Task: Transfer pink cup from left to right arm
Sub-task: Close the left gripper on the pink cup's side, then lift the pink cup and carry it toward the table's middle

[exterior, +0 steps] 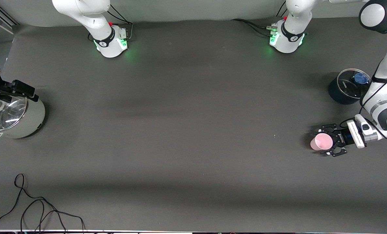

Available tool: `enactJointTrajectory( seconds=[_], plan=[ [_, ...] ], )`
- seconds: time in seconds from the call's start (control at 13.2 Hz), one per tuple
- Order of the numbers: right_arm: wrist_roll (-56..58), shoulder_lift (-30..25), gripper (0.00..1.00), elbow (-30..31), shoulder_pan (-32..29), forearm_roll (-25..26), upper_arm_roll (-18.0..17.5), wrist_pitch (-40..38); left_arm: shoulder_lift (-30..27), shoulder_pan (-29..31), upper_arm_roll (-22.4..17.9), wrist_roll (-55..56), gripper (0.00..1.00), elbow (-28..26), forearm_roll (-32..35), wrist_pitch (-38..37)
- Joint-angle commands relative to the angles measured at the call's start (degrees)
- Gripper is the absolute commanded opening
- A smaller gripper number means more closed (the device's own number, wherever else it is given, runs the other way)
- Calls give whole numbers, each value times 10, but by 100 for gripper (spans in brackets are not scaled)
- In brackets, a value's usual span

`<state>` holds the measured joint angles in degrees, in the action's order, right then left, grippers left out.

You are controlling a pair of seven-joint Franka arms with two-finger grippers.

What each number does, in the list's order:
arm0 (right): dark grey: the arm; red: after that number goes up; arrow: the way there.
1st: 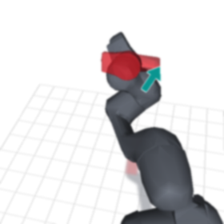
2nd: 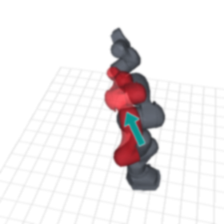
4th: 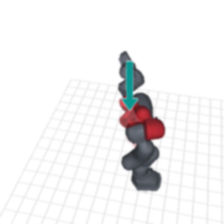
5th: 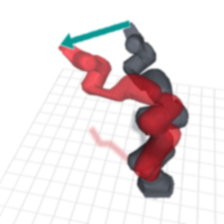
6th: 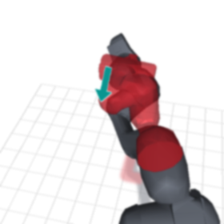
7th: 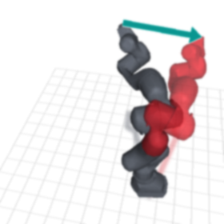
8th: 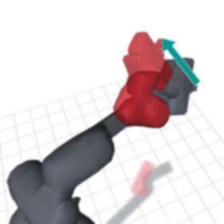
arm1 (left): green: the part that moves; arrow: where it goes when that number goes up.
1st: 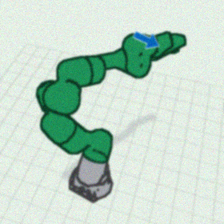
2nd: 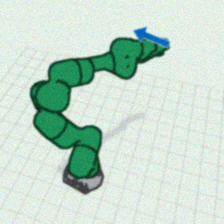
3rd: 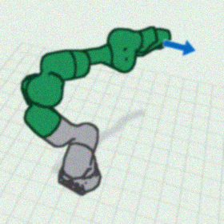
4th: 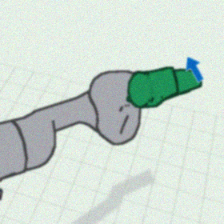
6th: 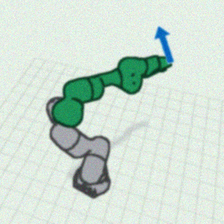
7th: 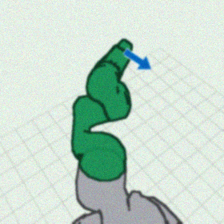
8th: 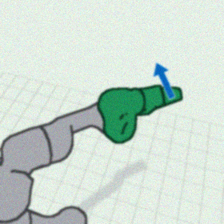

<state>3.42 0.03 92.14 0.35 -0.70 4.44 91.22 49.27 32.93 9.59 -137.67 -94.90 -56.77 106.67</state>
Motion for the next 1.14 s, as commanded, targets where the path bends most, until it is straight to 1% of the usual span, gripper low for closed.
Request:
enactJointTrajectory(
  seconds=[0.0,0.08,0.15,0.23,0.3,0.53,0.61,0.68,0.83,0.99,1.06],
  plan=[
    [10,1,100,-5,5,5,2,-5,24,-2,3,-15,99,23,-16,-1],
    [10,1,100,-5,5,5,3,-5,25,-2,3,-15,99,23,-15,-1],
    [10,2,100,-5,5,5,3,-5,27,-2,3,-16,88,29,-16,-4],
    [10,2,100,-5,5,5,3,-5,30,-3,3,-28,38,36,-15,-5],
    [10,3,100,-5,5,5,3,-4,35,-5,6,-42,0,39,-16,-5],
    [10,4,100,-4,5,5,3,-3,36,-6,14,-47,0,42,-16,-4],
    [10,4,100,-3,5,5,3,-3,35,-7,24,-43,0,42,-16,-6],
    [10,5,100,-3,5,5,2,-3,33,-8,38,-36,0,44,-17,-4],
    [10,5,100,-3,5,5,3,-2,32,-13,80,37,0,59,-18,3],
    [10,5,100,-3,5,5,3,-1,31,-51,108,92,0,77,-31,48],
    [10,5,100,-3,5,5,2,-1,32,-69,125,102,0,81,-62,89]
  ],
)
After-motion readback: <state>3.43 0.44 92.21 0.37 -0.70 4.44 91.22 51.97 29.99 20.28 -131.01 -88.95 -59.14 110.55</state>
